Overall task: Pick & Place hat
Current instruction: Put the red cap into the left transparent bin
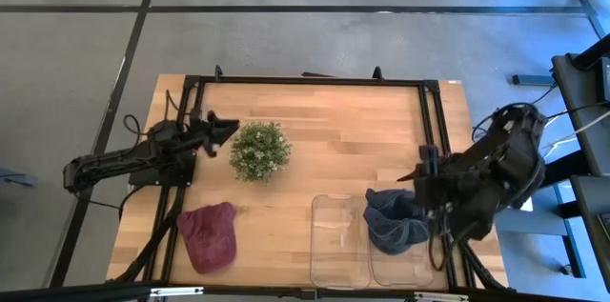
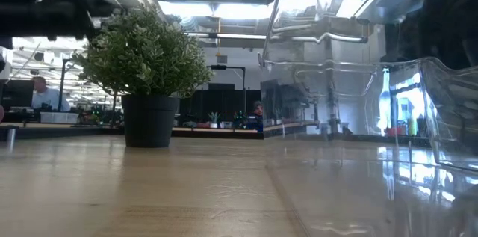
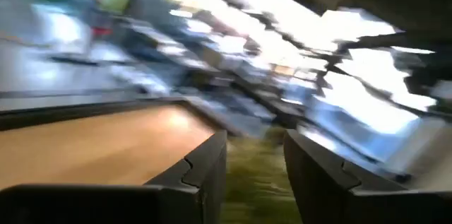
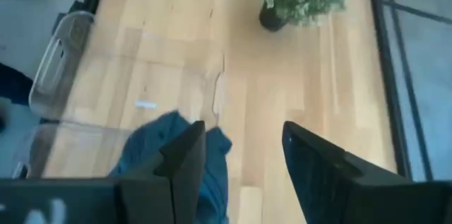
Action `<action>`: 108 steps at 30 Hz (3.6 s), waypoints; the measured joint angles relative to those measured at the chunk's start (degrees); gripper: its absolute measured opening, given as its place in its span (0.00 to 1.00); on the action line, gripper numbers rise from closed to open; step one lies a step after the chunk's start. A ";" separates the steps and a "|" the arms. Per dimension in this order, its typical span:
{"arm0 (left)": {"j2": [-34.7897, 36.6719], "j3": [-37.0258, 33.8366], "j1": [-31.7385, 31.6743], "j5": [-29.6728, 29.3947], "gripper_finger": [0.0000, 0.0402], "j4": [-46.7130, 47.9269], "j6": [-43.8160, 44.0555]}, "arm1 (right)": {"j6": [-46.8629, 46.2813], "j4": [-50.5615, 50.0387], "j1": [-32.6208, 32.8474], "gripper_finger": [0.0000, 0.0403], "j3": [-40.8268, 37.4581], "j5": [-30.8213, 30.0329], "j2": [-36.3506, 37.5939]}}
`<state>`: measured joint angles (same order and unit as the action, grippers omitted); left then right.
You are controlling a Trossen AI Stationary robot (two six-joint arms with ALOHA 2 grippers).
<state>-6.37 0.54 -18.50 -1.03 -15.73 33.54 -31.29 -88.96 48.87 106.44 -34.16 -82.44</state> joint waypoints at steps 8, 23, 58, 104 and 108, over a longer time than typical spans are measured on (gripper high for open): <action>-4.68 5.12 4.13 15.04 0.34 -1.35 2.46 | 6.82 21.44 -11.22 0.47 -20.73 4.09 14.82; -35.74 36.50 41.05 4.27 0.34 43.57 31.56 | 15.11 44.17 -24.82 0.47 -32.86 14.85 21.92; -60.24 36.39 76.69 -6.28 0.34 68.97 88.86 | 19.57 46.06 -25.52 0.47 -32.90 14.79 16.05; -76.93 36.46 76.58 -6.67 0.03 63.30 87.44 | 22.28 46.93 -25.52 0.47 -32.88 14.13 16.08; -76.51 36.63 76.56 -5.84 0.02 63.40 88.71 | 22.67 47.91 -25.52 0.47 -32.88 13.62 16.08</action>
<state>-82.89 37.16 58.06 -6.86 47.67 122.25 -8.62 -41.06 23.35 73.56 -20.54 -66.37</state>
